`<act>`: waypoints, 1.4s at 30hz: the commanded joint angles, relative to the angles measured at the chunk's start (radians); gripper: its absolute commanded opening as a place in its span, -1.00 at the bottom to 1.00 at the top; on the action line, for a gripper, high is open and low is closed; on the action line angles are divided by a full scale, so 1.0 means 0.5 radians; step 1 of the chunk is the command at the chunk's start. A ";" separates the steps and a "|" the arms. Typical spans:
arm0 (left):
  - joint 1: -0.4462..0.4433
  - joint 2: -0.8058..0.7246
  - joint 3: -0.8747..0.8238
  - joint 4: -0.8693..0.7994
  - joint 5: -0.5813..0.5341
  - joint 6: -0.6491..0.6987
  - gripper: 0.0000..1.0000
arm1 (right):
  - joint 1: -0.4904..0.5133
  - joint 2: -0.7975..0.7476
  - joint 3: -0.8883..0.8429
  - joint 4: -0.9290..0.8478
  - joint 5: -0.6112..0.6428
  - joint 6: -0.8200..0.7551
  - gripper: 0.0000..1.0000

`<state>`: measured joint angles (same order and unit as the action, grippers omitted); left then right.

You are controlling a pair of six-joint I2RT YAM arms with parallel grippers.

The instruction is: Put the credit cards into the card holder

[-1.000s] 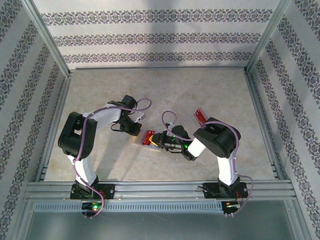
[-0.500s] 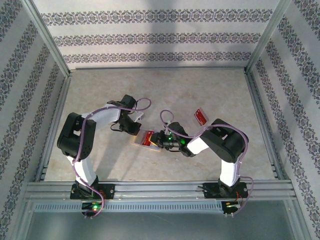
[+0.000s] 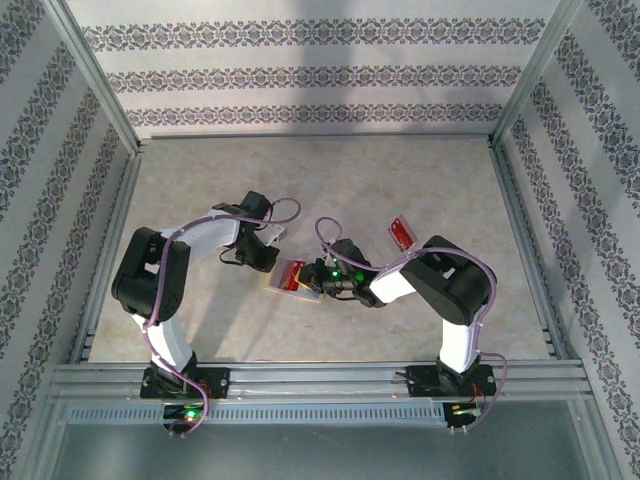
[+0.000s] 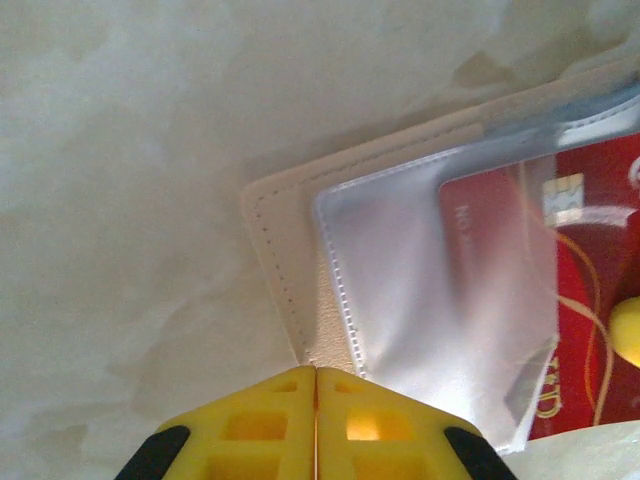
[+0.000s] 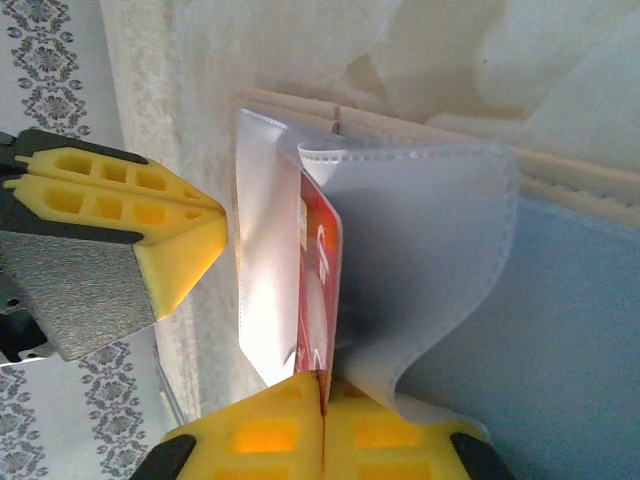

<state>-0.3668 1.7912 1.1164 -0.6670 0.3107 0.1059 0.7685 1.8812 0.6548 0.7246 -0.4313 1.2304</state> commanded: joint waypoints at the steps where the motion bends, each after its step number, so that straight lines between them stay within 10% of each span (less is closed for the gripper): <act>1: -0.023 0.038 -0.039 0.038 -0.050 0.038 -0.89 | 0.010 0.101 0.012 -0.182 0.054 -0.043 -0.87; 42: -0.060 0.024 -0.079 0.059 0.015 0.009 -0.92 | 0.042 0.063 0.066 -0.273 0.037 -0.044 -0.52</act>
<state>-0.3782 1.7962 1.0904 -0.6384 0.3088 0.1051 0.7834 1.9079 0.7227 0.6834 -0.4416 1.2263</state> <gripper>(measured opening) 0.048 0.236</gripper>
